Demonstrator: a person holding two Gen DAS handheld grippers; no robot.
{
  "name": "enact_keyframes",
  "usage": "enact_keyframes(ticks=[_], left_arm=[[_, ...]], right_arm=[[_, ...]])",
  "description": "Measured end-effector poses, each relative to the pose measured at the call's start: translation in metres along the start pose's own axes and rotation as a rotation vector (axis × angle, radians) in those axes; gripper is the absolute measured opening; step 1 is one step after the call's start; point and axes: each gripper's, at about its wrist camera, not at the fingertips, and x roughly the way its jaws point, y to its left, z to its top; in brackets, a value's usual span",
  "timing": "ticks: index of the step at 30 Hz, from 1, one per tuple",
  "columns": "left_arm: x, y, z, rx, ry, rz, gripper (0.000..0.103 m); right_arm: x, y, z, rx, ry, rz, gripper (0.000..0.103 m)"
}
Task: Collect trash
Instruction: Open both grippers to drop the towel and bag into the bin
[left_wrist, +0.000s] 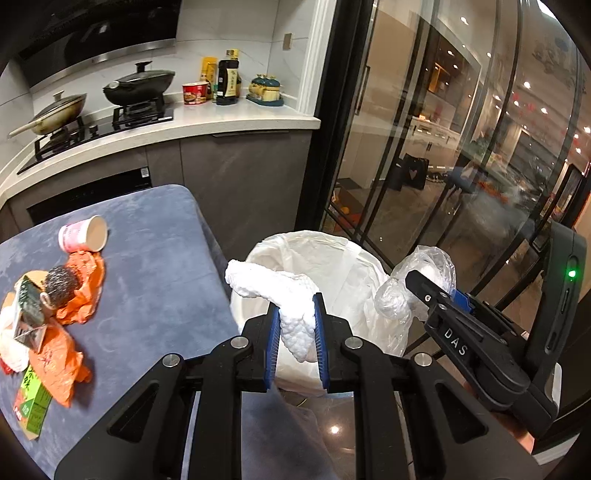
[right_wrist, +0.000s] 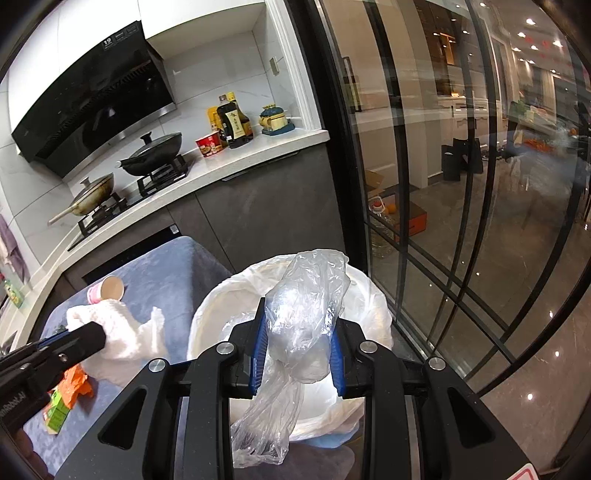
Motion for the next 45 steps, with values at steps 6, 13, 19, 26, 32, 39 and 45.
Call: enact_keyframes(ticks=[6,13,19,26,32,39,45], left_arm=[[0.021,-0.010,0.004,0.015,0.020,0.005,0.017],[0.040,-0.011,0.006,0.011,0.044,0.014,0.018],[0.048,-0.010,0.008,0.007,0.050,0.022,0.021],[0.046,-0.005,0.014,-0.009,0.015,0.033,0.055],[0.042,0.008,0.016,-0.041,0.007,0.046,0.061],[0.029,0.027,0.018,-0.082,-0.013,0.072,0.062],[0.015,0.046,0.013,-0.116,-0.030,0.098,0.064]], right_arm=[[0.011,-0.003,0.002,0.009,0.011,-0.001,0.027],[0.024,0.001,0.004,0.008,0.023,-0.002,0.031],[0.031,0.004,0.005,0.005,0.028,-0.006,0.034],[0.031,0.004,0.009,0.005,0.005,-0.014,0.053],[0.025,0.004,0.011,0.010,-0.005,-0.013,0.054],[0.017,0.013,0.010,-0.002,-0.018,0.003,0.055],[0.008,0.030,0.008,-0.028,-0.027,0.030,0.055]])
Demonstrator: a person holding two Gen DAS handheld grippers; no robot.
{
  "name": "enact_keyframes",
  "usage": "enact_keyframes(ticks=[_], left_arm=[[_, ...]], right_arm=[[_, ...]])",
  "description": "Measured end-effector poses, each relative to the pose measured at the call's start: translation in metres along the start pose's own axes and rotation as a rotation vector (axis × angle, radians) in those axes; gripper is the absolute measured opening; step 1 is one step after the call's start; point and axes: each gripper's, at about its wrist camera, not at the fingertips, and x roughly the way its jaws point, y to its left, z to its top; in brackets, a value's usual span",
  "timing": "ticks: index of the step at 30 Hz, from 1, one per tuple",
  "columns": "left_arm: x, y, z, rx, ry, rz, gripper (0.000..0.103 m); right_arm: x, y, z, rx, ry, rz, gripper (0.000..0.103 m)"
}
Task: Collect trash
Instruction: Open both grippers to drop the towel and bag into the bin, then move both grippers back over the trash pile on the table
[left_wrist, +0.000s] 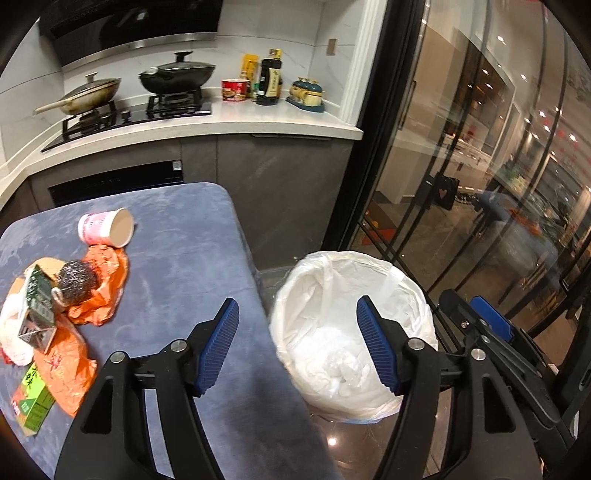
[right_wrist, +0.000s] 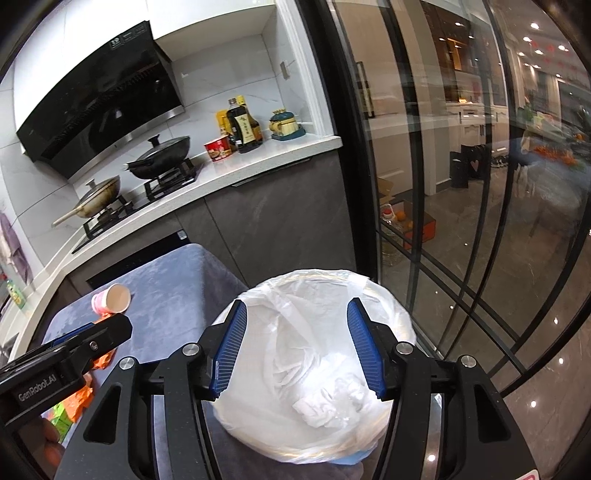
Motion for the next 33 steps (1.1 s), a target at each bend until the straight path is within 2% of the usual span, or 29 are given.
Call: enact_keyframes(ticks=[7,12,24,33], left_arm=[[-0.018,0.036,-0.002,-0.056,-0.021,0.052,0.064],[-0.033,0.068,-0.007,-0.106,-0.035,0.099,0.071],[-0.067,0.168,-0.023,-0.252,-0.047,0.242,0.074],[-0.087,0.234,-0.041,-0.337,-0.041,0.321,0.074]], right_arm=[[-0.009,0.027,-0.003,-0.038,-0.010,0.036,0.058],[-0.014,0.053,-0.007,-0.072,-0.012,0.068,0.059],[-0.018,0.129,-0.027,-0.181,0.025,0.169,0.060],[-0.015,0.191,-0.049,-0.269,0.070,0.250,0.062]])
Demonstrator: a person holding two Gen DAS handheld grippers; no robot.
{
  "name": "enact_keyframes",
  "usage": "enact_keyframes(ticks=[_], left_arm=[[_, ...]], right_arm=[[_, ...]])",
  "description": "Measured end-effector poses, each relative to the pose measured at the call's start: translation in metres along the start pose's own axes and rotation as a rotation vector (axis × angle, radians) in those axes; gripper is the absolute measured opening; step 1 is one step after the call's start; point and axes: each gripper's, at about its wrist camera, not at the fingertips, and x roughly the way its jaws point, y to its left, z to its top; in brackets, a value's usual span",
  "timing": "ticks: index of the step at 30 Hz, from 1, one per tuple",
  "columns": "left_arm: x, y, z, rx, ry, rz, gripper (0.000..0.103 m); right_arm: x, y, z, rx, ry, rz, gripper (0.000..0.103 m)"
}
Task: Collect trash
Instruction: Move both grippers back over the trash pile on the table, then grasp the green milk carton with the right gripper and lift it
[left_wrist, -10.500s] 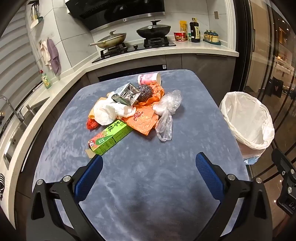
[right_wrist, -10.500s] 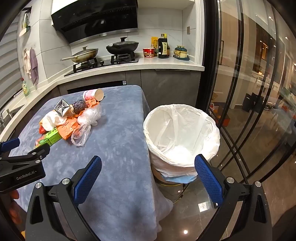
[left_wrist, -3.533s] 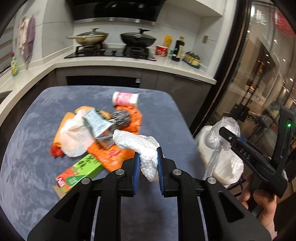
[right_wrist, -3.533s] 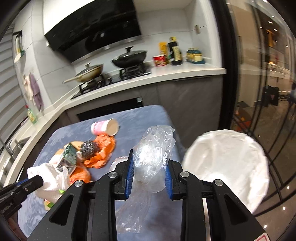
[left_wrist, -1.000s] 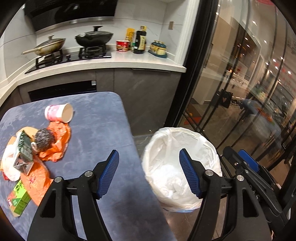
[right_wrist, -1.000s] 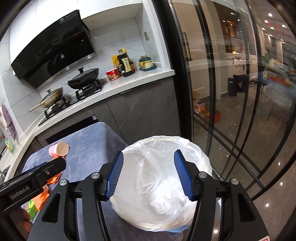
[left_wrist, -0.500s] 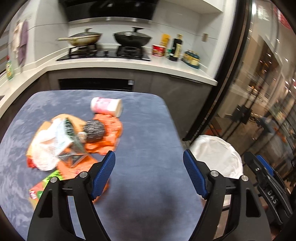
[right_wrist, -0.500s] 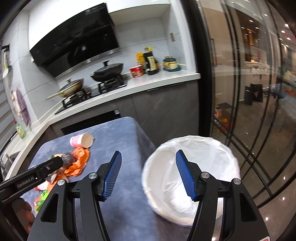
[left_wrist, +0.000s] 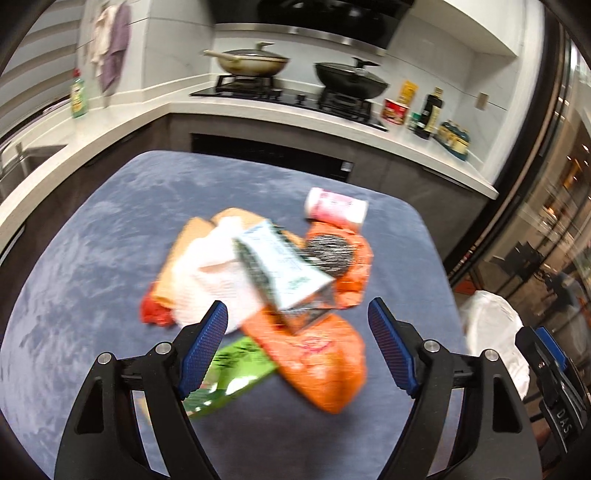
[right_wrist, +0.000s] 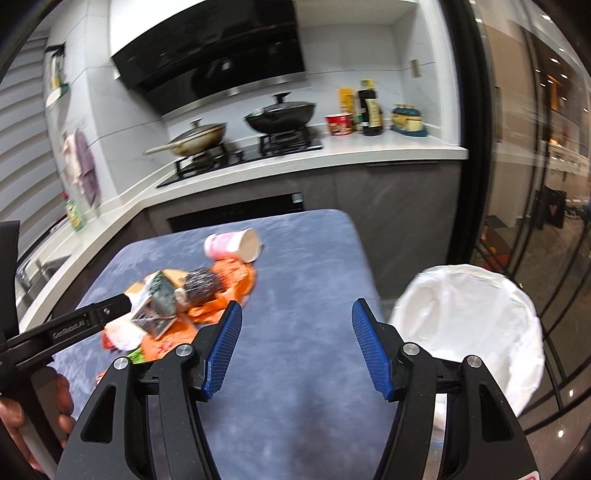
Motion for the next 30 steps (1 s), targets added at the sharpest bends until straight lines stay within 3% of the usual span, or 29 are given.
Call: enact_keyframes(ticks=[16,30], left_arm=[[0.010,0.093,-0.003,-0.123,0.040,0.073,0.074],[0.032,0.124,-0.007,-0.186,0.090,0.062,0.074]], right_arm=[[0.055,0.118,-0.011,-0.186,0.076,0.144,0.069],[0.113,0.164,-0.018,-0.287,0.121,0.134,0.074]])
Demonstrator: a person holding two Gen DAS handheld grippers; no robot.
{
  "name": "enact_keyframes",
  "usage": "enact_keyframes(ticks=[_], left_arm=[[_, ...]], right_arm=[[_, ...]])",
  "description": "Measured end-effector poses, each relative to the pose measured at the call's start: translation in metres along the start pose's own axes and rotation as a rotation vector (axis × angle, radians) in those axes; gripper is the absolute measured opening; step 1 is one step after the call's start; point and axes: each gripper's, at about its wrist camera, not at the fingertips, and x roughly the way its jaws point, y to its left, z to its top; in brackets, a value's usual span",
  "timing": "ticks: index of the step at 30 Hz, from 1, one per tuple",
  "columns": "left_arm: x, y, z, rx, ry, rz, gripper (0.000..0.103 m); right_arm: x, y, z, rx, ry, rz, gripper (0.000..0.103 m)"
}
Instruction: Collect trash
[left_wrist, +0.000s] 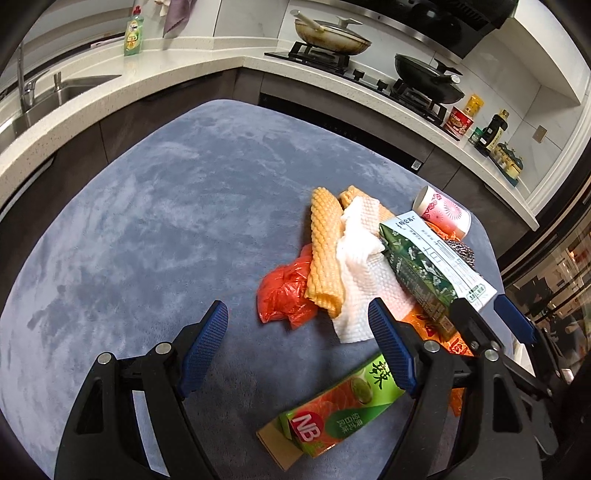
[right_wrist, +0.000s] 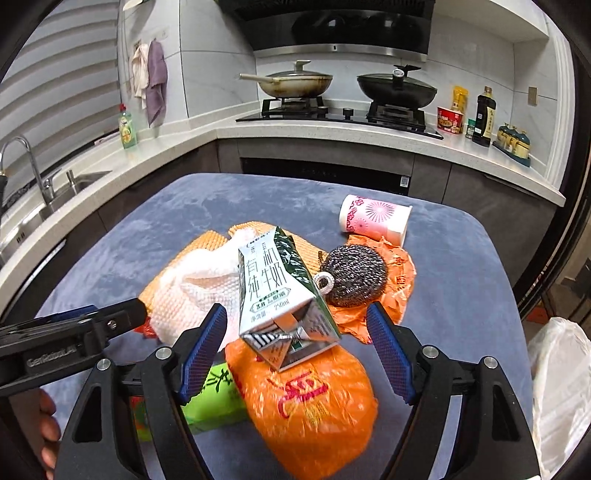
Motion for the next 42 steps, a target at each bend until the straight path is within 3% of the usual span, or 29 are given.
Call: enact_keyframes(ticks=[5,9,20,25,29,33,42], left_arm=[[0.007,-0.001,-0.001,-0.003,0.014,-0.010,0.074],[0.013,-0.007,-0.003,0.010,0.023,-0.021,0.074],[0.024,-0.023,-0.007,0.023,0.041,-0.056,0.070],[0.033,-0.032,-0.010,0.034,0.060,-0.058,0.056],[0.038,-0.039,-0.013,0.056,0.080,-0.071,0.028],[0.036,-0.044,-0.018,0.074,0.084,-0.076,0.013],[0.004,-0.061,-0.016,0.100,0.031,-0.110,0.009]], right_arm=[[0.014,0.000,0.003,0.000,0.008,-0.007,0.074],[0.019,-0.004,0.003,0.009,0.015,0.010,0.061],[-0.011,-0.030,0.003,0.093,-0.049,0.022,0.059],[-0.027,-0.042,0.005,0.113,-0.076,0.017,0.058],[-0.036,-0.047,0.004,0.120,-0.092,0.013,0.058],[-0.043,-0.052,0.004,0.130,-0.113,0.005,0.058],[-0.075,-0.080,0.004,0.185,-0.182,-0.027,0.056]])
